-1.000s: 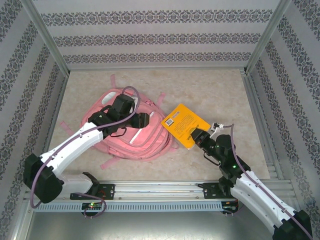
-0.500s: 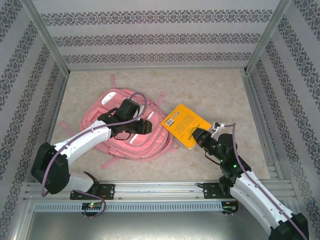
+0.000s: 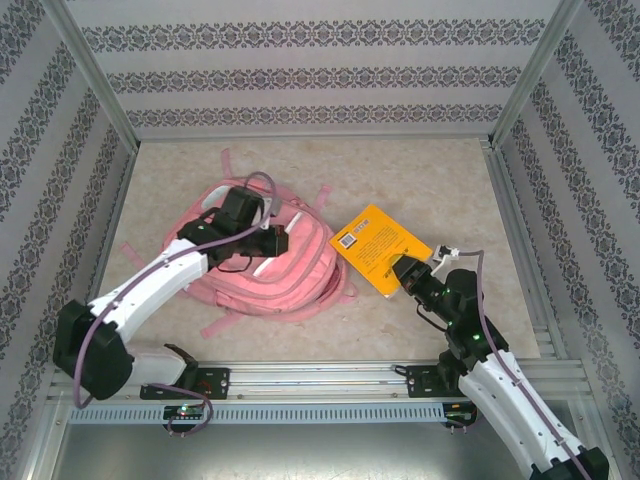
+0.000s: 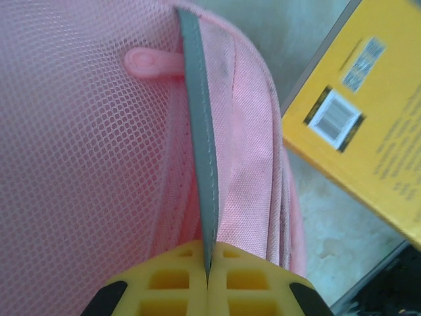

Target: Pack the student bag

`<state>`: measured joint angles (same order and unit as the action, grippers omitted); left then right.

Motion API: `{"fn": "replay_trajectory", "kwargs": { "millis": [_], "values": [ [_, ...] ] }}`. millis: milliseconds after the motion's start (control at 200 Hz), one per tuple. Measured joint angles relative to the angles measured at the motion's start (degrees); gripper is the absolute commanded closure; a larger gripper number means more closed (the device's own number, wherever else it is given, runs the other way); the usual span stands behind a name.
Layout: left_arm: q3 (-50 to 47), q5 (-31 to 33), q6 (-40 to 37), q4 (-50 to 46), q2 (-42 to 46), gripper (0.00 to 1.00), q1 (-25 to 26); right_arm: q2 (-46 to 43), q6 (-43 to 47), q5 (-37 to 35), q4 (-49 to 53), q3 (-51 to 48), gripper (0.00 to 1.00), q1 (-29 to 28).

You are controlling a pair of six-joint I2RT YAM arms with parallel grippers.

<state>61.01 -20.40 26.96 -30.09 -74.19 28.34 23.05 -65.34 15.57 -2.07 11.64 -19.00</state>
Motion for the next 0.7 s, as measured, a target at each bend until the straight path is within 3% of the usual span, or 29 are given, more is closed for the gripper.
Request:
{"fn": "replay_trajectory", "kwargs": {
  "millis": [470, 704],
  "values": [
    [3.72, -0.57, -1.07, -4.24, 4.94, 1.00, -2.78, 7.74, -1.07, 5.38, -0.35, 2.45, 1.00, 0.48],
    [3.63, -3.41, -1.16, -4.22, 4.35, 0.67, -2.95, 11.96, -10.71, 8.39, -9.46, 2.40, 1.00, 0.35]
  ]
}}
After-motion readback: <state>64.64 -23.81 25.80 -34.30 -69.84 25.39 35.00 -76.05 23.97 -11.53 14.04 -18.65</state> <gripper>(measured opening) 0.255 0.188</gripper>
